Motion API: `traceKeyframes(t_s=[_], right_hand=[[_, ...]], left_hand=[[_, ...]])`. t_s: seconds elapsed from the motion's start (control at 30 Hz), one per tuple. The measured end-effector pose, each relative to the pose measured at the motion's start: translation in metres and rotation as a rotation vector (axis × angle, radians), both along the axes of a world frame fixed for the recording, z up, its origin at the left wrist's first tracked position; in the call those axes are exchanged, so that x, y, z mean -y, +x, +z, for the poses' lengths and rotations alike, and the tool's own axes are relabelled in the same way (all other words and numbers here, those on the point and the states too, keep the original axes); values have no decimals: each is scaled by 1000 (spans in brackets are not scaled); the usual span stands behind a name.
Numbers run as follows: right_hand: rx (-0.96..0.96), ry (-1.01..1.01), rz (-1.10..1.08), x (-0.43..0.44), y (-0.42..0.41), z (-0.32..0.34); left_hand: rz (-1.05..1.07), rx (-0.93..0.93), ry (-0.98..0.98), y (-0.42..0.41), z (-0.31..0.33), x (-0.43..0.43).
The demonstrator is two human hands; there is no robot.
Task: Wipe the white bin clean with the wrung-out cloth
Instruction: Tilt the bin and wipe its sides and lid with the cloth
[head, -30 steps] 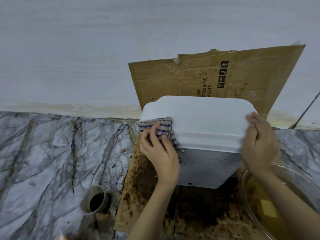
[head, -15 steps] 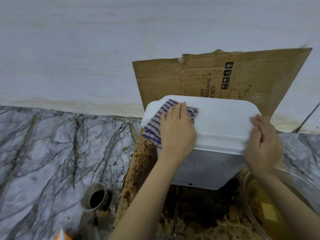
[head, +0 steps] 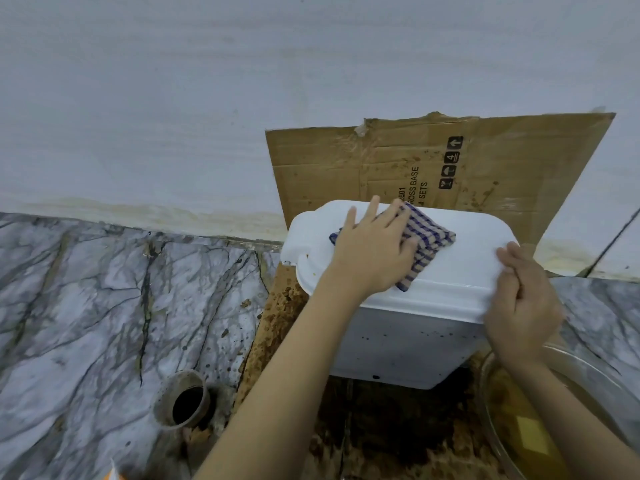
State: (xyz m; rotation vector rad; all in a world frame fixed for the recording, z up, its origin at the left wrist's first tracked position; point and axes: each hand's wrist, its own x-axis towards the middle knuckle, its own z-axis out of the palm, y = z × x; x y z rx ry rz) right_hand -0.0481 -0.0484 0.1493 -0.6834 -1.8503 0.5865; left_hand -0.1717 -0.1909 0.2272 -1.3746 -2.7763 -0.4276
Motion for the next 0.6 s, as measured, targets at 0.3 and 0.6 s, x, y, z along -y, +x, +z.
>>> traceKeyframes(t_s=[0.3, 0.6], right_hand=[[28, -25, 6, 0, 2, 3], [337, 156, 208, 21, -9, 73]], left_hand=[[-27, 111, -10, 7, -8, -24], [410, 364, 345, -71, -24, 69]])
